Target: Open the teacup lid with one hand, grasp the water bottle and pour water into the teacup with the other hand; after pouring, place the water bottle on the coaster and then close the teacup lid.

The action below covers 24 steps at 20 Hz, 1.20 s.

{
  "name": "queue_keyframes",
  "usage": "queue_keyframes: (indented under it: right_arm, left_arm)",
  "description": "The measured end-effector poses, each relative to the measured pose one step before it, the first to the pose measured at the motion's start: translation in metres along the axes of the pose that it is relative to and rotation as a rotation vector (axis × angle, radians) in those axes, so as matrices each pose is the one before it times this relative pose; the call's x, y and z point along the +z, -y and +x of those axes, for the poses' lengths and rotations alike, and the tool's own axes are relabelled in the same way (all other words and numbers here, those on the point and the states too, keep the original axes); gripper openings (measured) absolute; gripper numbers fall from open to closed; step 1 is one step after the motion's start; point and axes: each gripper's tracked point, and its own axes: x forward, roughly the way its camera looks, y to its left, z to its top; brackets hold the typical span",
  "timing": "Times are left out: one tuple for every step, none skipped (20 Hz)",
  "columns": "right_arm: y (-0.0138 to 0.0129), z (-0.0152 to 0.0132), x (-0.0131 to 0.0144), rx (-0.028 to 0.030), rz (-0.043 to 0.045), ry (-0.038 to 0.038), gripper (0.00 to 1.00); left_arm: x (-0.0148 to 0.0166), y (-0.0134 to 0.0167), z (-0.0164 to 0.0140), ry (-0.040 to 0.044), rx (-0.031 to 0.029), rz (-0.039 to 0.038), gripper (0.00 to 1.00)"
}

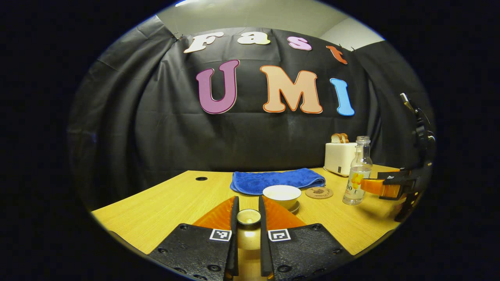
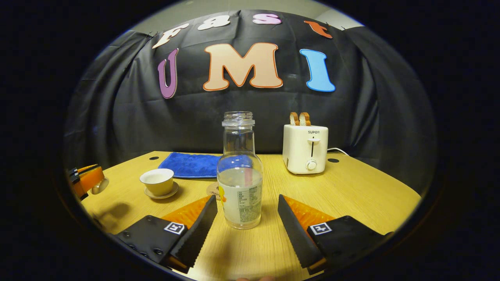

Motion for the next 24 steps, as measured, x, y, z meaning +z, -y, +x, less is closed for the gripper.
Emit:
queue_keyframes:
  right_arm:
    - [0.00011, 0.00436, 0.00068, -0.00401, 0.00173, -0.0024, 0.99]
    - [-0.00083, 0.00483, -0.00082, -0.00246, -0.00026, -0.0034, 0.99]
    - [-0.00131, 0.00441, 0.00072, -0.00255, -0.00005, -0.00288, 0.99]
    - [-0.00079, 0.0033, 0.0, -0.00001, -0.00109, -0.00117, 0.99]
    - [-0.00112, 0.00337, 0.00141, -0.00213, -0.00195, 0.00031, 0.99]
    - [-0.00157, 0.00373, 0.00097, -0.00053, -0.00363, -0.00012, 1.0]
    - [-0.00086, 0.00324, 0.0005, -0.00127, -0.0019, -0.00029, 0.99]
    - [-0.00091, 0.00282, 0.00127, -0.00203, -0.00006, 0.00159, 0.99]
    - [-0.00078, 0.00331, 0.00197, -0.00306, -0.00021, 0.00143, 0.99]
    - [0.00132, 0.00192, -0.00071, -0.00247, 0.0003, 0.00433, 1.0]
    - [0.0003, 0.00185, 0.00129, -0.00297, 0.00047, 0.00313, 1.0]
    - [-0.00008, 0.00263, 0.00098, -0.00481, -0.00275, 0.00345, 1.0]
    - [-0.00002, 0.00085, 0.00194, -0.00111, -0.00292, 0.00705, 0.99]
    - [-0.00153, 0.00021, -0.00026, 0.00098, -0.00461, 0.00469, 0.99]
    - [-0.00169, 0.00006, 0.00102, 0.00871, -0.0062, 0.0048, 0.94]
    - [-0.00167, 0.00062, 0.00137, 0.00168, -0.00696, -0.00094, 0.94]
    - [-0.003, 0.00092, 0.00127, 0.00904, -0.00578, 0.00326, 0.94]
    - [-0.00024, 0.00645, -0.00155, -0.00079, -0.00615, 0.00129, 0.88]
    - [0.00065, -0.00008, 0.00138, -0.00191, -0.00411, 0.00239, 0.82]
    - [-0.0014, -0.00148, 0.00015, 0.00469, -0.00165, 0.00215, 0.82]
    - [-0.00144, 0.00017, 0.00019, 0.00031, 0.00002, -0.00477, 0.82]
    - [-0.00117, 0.00029, -0.0002, 0.0062, -0.00189, 0.00249, 0.79]
    - [-0.0015, -0.00074, 0.00086, 0.00388, -0.00241, 0.00281, 0.77]
    - [-0.00126, -0.00033, 0.00042, 0.00352, -0.00858, 0.00027, 0.75]
  left_arm:
    - [0.00014, 0.00033, -0.00014, 0.00091, -0.00101, -0.00058, 0.19]
    - [-0.00139, 0.00018, -0.00159, -0.00129, -0.00167, 0.00012, 0.19]
    - [0.00072, -0.00047, -0.00118, 0.00195, 0.00008, -0.00027, 0.19]
    - [-0.00028, -0.0009, -0.00094, -0.00127, -0.00009, 0.00035, 0.19]
    - [0.00113, -0.00051, -0.00054, 0.00056, 0.00093, -0.00053, 0.19]
    - [-0.00115, 0.00065, 0.00029, -0.00043, -0.00015, 0.00023, 0.19]
    - [0.00052, -0.00029, -0.00063, 0.00077, -0.00034, -0.00017, 0.19]
    - [-0.00104, 0.00052, 0.00054, -0.00099, -0.00011, 0.00015, 0.19]
    - [0.00082, -0.00003, -0.00027, 0.00061, 0.00003, -0.00056, 0.19]
    - [-0.00045, -0.00044, -0.00026, -0.00084, 0.00002, 0.00013, 0.19]
    - [0.00005, 0.00053, -0.00008, 0.00064, -0.00107, -0.00022, 0.19]
    - [-0.00101, 0.00101, 0.00077, 0.00028, -0.0016, -0.00004, 0.19]
    - [0.00015, 0.00042, 0.00018, -0.00051, -0.00099, 0.00016, 0.19]
    - [0.00053, -0.001, -0.00067, 0.0012, 0.00001, -0.00063, 0.19]
    - [-0.00002, 0.00048, 0.00036, -0.00135, 0.00026, 0.00044, 0.19]
    - [-0.00052, 0.00037, 0.00024, 0.00005, 0.00018, -0.00011, 0.19]
    - [0.00052, 0.00033, 0.00047, 0.00046, -0.00013, -0.00016, 0.19]
    - [-0.00007, -0.00006, -0.00031, -0.00116, -0.00096, -0.00011, 0.19]
    - [0.0003, 0.00022, -0.00005, 0.00136, -0.00023, -0.00025, 0.19]
    - [-0.00122, 0.00056, 0.00004, -0.00064, 0.00006, 0.00007, 0.19]
    - [-0.00003, -0.00063, -0.0004, 0.0003, 0.00018, -0.00025, 0.19]
    - [0.00023, -0.00006, -0.00046, 0.00002, 0.0002, 0.0001, 0.19]
    - [-0.00012, 0.00013, 0.00038, -0.00076, 0.00138, 0.0001, 0.19]
    - [0.00078, -0.00002, -0.00041, 0.00045, 0.00006, -0.00021, 0.19]
